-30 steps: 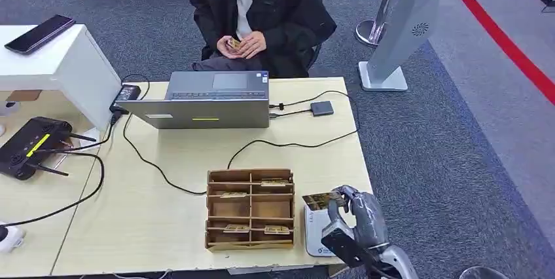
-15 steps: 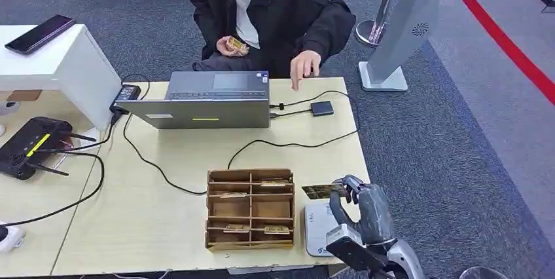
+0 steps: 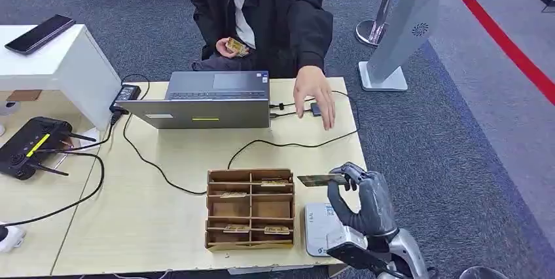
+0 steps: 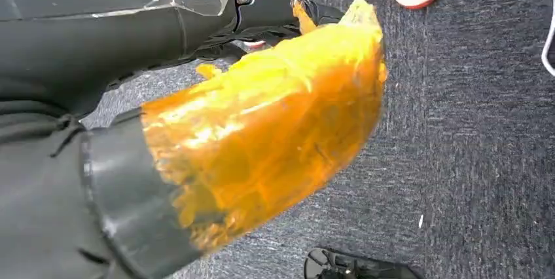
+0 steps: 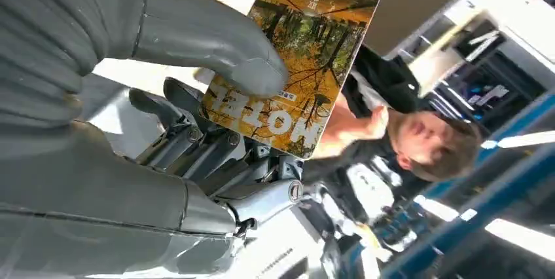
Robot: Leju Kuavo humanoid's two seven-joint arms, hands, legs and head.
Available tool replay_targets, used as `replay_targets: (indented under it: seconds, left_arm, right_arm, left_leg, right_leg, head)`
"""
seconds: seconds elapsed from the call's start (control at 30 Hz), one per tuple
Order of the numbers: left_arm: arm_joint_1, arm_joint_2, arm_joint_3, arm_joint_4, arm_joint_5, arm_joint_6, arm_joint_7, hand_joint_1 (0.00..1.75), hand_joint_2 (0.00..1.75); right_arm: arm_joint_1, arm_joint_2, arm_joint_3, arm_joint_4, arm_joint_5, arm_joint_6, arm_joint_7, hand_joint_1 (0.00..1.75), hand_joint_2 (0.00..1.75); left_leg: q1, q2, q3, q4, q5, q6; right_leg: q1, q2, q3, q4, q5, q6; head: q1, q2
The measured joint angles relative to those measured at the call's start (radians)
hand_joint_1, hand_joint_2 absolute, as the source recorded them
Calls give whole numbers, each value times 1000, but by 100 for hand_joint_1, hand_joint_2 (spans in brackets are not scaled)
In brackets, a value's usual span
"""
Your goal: Pass the card to the sensor for recognition and then transmit it.
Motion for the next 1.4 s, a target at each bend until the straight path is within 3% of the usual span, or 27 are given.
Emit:
replay_targets:
  seconds: [0.33,0.57,0.73,0.93,1.4]
  left_arm:
    - [-2,0,0,0,-20,-2,9,0,0]
    - [-3,-3,-1,0,-39,-3,12,0,0]
    - [-3,-5,-4,0,-44,-4,12,0,0]
    - [-4,-5,-21,0,-58,-8,15,0,0]
    - [-9,-5,-53,0,-81,-22,24,0,0]
  right_arm:
    - [-102,26,20,-1,139,-98,-19,175,175]
    - [-160,40,38,3,305,-191,22,175,175]
    - [-184,46,45,14,361,-199,36,175,175]
    - [-215,63,49,48,638,-211,130,175,175]
    - [-311,103,62,197,747,-211,203,175,175]
  left_leg:
    - [0,0,0,0,0,0]
    - [0,0,0,0,0,0]
    - [0,0,0,0,0,0]
    - [0,0,0,0,0,0]
    - [0,0,0,0,0,0]
  right_leg:
    - [0,0,0,0,0,0]
    - [0,0,0,0,0,0]
    - [0,0,0,0,0,0]
    - [0,0,0,0,0,0]
    - [0,0,0,0,0,0]
  head:
    - [0,0]
    - [0,0]
    - [0,0]
    - [0,0]
    - [0,0]
